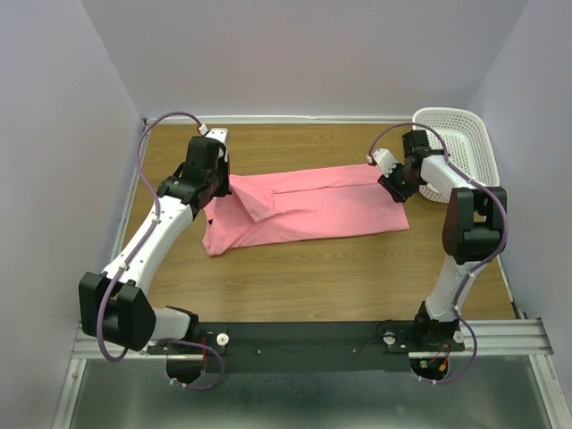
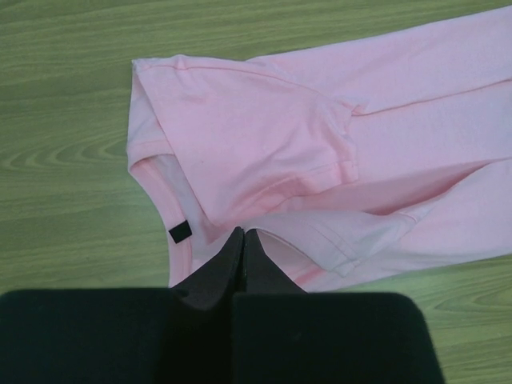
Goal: Fold and stack the t-shirts
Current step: Fold the tshirt
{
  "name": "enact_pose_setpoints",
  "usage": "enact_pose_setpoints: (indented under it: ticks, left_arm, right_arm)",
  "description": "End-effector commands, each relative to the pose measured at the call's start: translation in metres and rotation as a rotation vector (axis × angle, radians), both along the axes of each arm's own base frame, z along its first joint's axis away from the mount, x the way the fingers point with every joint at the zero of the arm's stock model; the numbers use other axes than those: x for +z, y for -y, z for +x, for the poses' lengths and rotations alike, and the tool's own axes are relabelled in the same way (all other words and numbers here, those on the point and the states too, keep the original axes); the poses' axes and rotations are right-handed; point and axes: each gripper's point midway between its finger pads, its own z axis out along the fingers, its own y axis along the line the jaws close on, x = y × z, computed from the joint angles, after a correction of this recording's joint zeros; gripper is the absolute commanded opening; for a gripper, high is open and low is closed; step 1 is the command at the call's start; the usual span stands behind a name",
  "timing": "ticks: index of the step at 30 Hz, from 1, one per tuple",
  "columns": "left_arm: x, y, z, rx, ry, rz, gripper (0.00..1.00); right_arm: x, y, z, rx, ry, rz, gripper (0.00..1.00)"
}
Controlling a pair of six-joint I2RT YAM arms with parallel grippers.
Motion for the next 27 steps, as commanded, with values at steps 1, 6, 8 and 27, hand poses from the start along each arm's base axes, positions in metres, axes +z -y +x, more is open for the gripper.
enact_pose_setpoints:
  ticks: [1, 6, 8, 27]
  left_arm:
    - [0.014, 0.001, 0.017, -0.001, 0.036, -0.004, 0.0]
    - [0.015, 0.008, 0.03, -0.02, 0.026, -0.004, 0.0]
    - [0.012, 0.012, 0.036, -0.033, 0.011, -0.006, 0.0]
    - [-0.032, 0.021, 0.062, -0.059, -0.098, 0.034, 0.0]
  right_arm:
    - [0.027, -0.009, 0.014, -0.042, 0.075, 0.075, 0.42]
    - [0.043, -0.023, 0.009, -0.045, 0.099, 0.158, 0.43]
    - [0.048, -0.031, 0.004, -0.038, 0.101, 0.202, 0.44]
    - [0.048, -0.048, -0.02, -0.011, 0.079, 0.296, 0.45]
